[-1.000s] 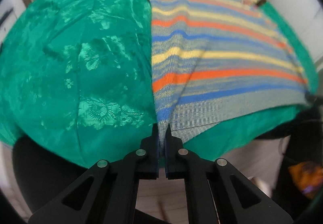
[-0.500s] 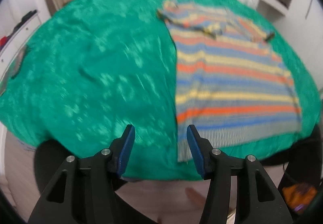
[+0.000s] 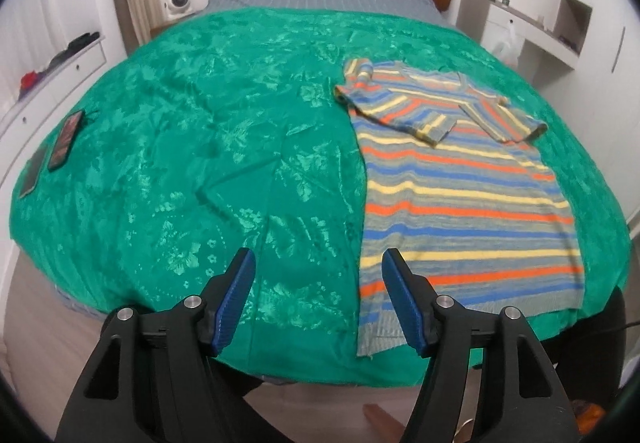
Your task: Fold small clothes
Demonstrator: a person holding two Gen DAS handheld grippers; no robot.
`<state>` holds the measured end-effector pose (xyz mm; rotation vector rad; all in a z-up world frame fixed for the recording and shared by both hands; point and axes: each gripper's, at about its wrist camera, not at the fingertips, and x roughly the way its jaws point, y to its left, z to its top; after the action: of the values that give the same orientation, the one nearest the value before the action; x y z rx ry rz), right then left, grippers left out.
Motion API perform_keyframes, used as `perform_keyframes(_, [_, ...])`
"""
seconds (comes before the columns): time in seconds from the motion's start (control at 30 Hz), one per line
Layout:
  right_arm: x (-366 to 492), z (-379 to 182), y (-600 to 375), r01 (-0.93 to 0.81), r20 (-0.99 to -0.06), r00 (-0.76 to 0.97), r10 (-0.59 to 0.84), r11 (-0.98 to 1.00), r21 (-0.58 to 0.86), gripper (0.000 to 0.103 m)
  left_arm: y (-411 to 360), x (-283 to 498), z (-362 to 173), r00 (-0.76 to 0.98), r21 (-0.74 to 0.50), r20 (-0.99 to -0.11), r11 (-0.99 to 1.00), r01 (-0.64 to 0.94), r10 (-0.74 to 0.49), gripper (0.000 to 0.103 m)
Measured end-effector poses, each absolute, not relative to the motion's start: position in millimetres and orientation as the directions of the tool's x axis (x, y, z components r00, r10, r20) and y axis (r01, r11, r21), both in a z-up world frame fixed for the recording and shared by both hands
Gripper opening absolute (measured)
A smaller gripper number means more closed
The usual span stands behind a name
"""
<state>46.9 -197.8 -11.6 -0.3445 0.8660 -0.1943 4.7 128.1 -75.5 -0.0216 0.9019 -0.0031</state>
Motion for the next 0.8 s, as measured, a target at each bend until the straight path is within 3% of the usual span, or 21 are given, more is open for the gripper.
perform_keyframes(0.63, [57,-11,-184,0.007,-0.665,0.651,-0.365,0.879,-0.476,0.078,127,2,-83,0.61,-0.003,-0.792,1.0,-0.01,0.004,0.068])
perform_keyframes(0.8, [79,-32,-210,-0.125,-0.734,0.668,-0.119,0.955,-0.268,0.086,125,3,-87,0.603,0.006,-0.798,1.0,-0.007,0.009,0.068])
